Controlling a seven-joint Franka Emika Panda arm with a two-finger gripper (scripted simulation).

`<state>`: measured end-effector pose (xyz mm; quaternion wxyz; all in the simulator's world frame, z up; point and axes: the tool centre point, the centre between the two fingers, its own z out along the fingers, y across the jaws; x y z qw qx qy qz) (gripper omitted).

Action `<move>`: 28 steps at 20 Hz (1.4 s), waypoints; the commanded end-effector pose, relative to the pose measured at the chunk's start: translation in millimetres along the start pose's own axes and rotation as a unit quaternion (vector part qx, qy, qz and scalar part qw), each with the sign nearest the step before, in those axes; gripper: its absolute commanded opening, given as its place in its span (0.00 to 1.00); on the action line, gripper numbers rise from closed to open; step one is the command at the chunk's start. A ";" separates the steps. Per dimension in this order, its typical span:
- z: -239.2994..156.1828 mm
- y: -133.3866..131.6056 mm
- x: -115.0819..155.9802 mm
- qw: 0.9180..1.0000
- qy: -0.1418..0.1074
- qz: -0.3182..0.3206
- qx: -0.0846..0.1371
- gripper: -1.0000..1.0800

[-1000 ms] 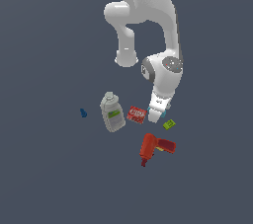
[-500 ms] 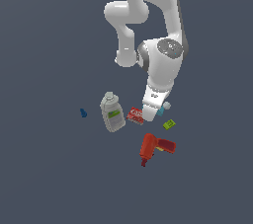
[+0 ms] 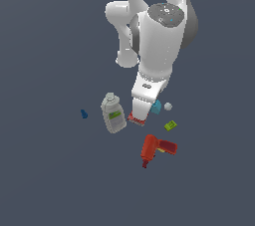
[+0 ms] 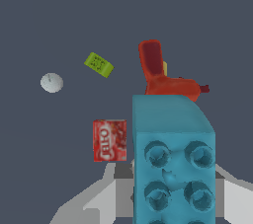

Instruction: Pick up a designated object from a clutter of objects.

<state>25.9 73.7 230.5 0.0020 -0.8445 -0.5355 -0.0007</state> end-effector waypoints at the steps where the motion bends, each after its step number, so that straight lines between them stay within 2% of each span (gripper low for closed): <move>1: -24.1 14.2 -5.4 1.000 0.000 0.000 0.000 0.00; 14: -123.3 78.1 -26.8 1.000 -0.001 0.001 -0.001 0.00; 28: -190.0 123.6 -39.5 1.000 -0.001 0.001 -0.001 0.00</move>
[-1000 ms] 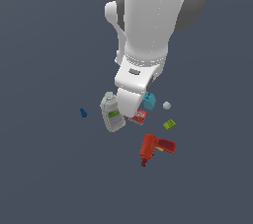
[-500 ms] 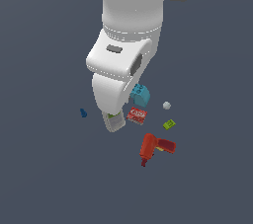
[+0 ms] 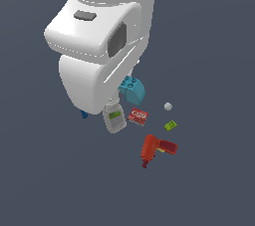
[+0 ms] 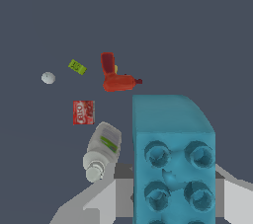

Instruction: Pick up a designated object from a clutter of objects.

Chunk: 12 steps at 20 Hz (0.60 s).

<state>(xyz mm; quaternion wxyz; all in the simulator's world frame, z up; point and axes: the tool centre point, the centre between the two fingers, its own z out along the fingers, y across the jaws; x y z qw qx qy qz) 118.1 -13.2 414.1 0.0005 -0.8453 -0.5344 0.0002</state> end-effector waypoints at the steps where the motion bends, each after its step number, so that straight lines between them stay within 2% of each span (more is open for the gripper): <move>1: -8.7 5.6 -1.3 1.000 0.000 0.000 0.000 0.00; 12: -24.7 17.6 -3.6 1.000 0.000 0.000 0.000 0.00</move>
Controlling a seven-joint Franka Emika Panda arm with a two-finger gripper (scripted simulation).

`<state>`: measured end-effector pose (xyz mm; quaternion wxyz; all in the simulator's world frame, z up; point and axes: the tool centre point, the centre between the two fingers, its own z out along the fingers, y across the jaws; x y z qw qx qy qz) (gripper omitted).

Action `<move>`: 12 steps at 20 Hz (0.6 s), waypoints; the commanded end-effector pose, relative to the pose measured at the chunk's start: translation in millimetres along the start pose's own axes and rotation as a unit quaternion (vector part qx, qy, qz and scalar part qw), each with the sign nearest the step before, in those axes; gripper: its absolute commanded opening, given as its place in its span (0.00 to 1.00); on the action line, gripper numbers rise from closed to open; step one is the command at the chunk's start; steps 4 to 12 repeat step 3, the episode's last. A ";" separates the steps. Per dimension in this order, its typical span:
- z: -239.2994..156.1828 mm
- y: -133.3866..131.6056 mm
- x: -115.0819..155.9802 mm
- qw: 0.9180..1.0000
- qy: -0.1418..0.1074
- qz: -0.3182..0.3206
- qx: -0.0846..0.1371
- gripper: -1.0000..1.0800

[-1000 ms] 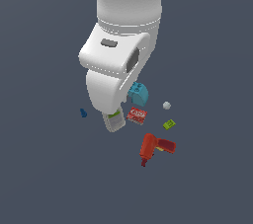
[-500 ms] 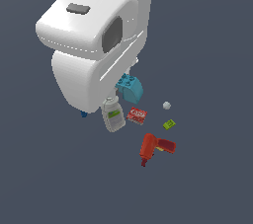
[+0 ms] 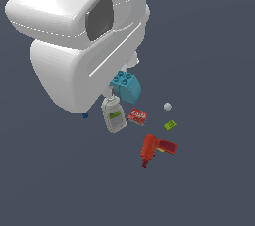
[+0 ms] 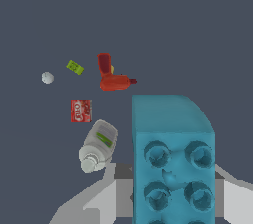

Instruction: Pick up a designated object from a clutter of objects.

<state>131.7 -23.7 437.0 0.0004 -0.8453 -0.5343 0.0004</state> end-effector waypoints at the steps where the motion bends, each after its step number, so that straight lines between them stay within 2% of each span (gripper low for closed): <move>1: -2.2 1.2 -0.1 1.000 0.000 0.000 0.000 0.00; 12: -2.5 1.4 -0.1 1.000 0.000 0.000 0.000 0.00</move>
